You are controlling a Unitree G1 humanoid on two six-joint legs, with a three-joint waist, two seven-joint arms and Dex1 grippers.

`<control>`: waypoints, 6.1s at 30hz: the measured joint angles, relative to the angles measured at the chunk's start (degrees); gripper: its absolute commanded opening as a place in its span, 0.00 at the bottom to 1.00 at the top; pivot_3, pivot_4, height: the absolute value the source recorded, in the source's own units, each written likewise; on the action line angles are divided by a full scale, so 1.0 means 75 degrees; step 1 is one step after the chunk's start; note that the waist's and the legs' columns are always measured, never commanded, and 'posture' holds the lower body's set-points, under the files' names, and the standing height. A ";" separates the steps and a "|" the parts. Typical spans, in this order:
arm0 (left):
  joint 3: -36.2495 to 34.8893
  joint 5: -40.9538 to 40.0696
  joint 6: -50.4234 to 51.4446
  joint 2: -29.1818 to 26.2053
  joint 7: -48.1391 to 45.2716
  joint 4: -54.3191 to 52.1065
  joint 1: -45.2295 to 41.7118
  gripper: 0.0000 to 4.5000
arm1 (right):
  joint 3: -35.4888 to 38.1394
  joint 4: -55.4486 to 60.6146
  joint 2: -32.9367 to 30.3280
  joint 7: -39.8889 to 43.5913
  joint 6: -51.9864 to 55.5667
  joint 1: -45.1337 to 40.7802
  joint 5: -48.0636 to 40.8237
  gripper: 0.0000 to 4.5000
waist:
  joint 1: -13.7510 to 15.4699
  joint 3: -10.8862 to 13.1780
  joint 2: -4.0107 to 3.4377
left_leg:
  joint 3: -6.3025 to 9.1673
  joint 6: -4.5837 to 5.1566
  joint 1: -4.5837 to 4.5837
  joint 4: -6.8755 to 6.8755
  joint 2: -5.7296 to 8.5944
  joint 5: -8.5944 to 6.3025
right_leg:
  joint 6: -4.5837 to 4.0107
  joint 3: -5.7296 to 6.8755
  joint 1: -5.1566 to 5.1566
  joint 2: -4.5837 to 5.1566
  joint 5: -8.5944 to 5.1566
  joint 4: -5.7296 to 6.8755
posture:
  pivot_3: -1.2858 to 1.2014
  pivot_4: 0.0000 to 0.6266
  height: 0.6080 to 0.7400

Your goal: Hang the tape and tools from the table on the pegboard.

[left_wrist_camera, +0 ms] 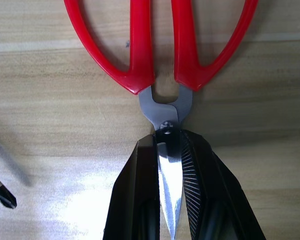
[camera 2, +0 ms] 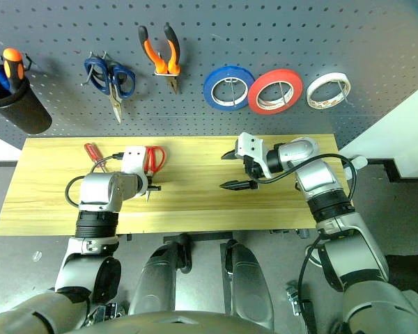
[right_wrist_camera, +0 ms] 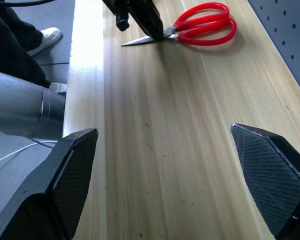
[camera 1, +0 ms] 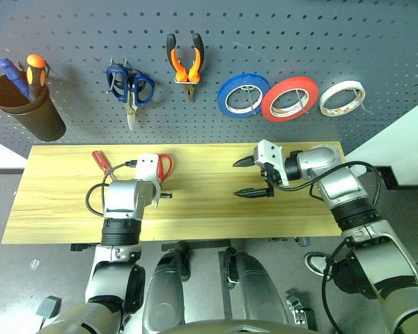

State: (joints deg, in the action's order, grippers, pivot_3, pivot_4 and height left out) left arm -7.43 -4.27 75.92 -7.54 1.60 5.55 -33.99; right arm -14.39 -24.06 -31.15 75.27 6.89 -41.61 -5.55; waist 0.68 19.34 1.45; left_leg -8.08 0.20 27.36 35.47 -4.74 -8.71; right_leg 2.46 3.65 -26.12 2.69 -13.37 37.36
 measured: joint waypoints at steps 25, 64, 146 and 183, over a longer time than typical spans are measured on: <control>0.0870 -0.0621 0.0310 -0.2425 -0.1285 -0.6586 0.3394 0.06 | 0.0456 -0.0300 -0.0197 0.0293 -0.0135 -0.0341 -0.0353 1.00 | 0.0015 -0.0139 0.0011 | 0.0006 -0.0019 0.0013 0.0013 -0.0001 -0.0007 | -0.0009 -0.0001 -0.0007 -0.0002 0.0006 0.0001 | 0.56 0.32 1.00; -0.0051 0.0822 -0.5563 -0.1898 -0.1035 -0.5709 0.4177 0.06 | 0.0556 -0.0356 -0.0374 0.0425 -0.0469 -0.0866 -0.0552 1.00 | 0.0016 -0.0799 -0.0006 | 0.0002 0.0005 0.0012 0.0061 -0.0010 -0.0014 | -0.0023 -0.0004 0.0017 -0.0020 0.0041 -0.0016 | 0.55 0.25 1.00; -0.0193 -0.0198 -0.7275 -0.0771 -0.1084 -0.0854 0.0895 0.96 | 0.1705 0.0787 0.0218 -0.0476 0.1518 -0.1372 -0.2499 1.00 | 0.0004 -0.0855 -0.0011 | -0.0001 0.0048 0.0011 0.0093 -0.0006 0.0009 | -0.0014 -0.0002 0.0030 -0.0019 0.0091 -0.0005 | 0.54 0.23 1.00; -0.2998 -0.1587 -0.2727 -0.0416 0.1332 -0.1140 0.1238 0.99 | -0.0155 -0.1036 0.1840 0.0027 0.1394 -0.1567 -0.1004 1.00 | 0.0163 -0.0878 -0.0012 | -0.0027 0.0043 0.0029 -0.0051 -0.0011 0.0008 | -0.0075 -0.0009 -0.0031 -0.0018 0.0272 -0.0178 | 0.59 0.43 1.00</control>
State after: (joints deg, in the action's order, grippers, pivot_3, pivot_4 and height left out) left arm -29.92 -16.17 55.47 -10.66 11.59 -3.00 -24.70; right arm -15.56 -31.83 -17.35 75.47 17.35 -53.37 -13.08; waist 1.90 12.76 1.36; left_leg -8.29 0.52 27.58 35.08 -4.82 -8.65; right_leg 1.90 3.58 -26.35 2.56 -11.33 36.03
